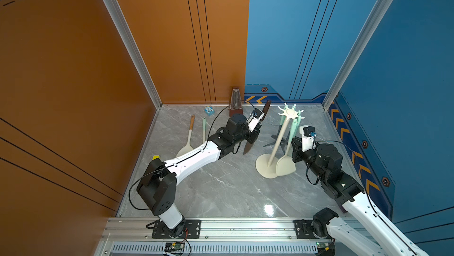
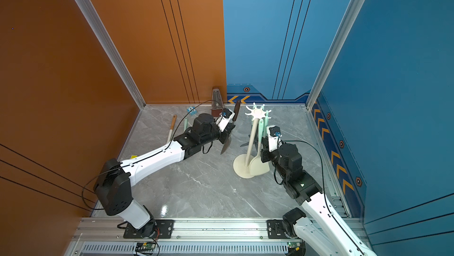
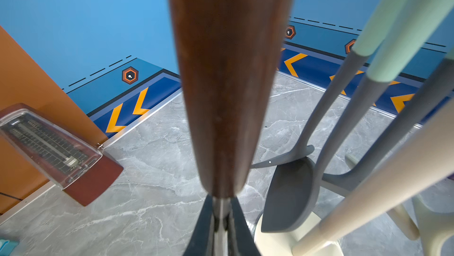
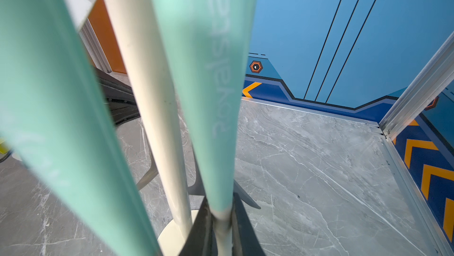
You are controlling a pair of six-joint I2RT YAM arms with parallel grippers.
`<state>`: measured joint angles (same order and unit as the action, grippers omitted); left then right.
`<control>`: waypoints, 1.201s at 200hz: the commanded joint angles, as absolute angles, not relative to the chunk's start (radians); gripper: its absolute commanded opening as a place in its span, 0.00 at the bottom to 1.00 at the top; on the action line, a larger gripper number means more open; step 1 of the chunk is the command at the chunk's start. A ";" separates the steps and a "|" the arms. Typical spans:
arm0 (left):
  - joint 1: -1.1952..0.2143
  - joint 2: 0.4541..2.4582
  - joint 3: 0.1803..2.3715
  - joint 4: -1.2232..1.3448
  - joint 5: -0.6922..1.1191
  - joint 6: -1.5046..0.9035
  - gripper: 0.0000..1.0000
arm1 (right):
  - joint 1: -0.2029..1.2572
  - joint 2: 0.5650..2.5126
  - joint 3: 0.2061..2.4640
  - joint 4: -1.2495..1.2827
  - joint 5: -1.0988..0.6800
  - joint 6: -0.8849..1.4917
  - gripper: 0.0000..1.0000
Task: Take the spatula off the kitchen utensil rack
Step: Take off the spatula from the rack.
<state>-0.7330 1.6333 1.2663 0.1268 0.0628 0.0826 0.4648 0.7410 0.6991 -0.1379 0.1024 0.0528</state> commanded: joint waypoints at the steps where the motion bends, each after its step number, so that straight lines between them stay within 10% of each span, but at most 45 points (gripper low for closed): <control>1: -0.727 1.610 1.265 0.156 -0.005 0.088 0.00 | 0.465 0.752 0.667 -0.269 0.124 0.080 0.15; 240: -0.637 1.621 1.475 -0.179 -0.334 -0.255 0.00 | 0.472 0.778 0.676 -0.248 0.113 0.080 0.15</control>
<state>-0.6544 1.6333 1.4128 -0.1505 -0.3069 -0.1741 0.4713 0.7547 0.6991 -0.1257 0.1020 0.0528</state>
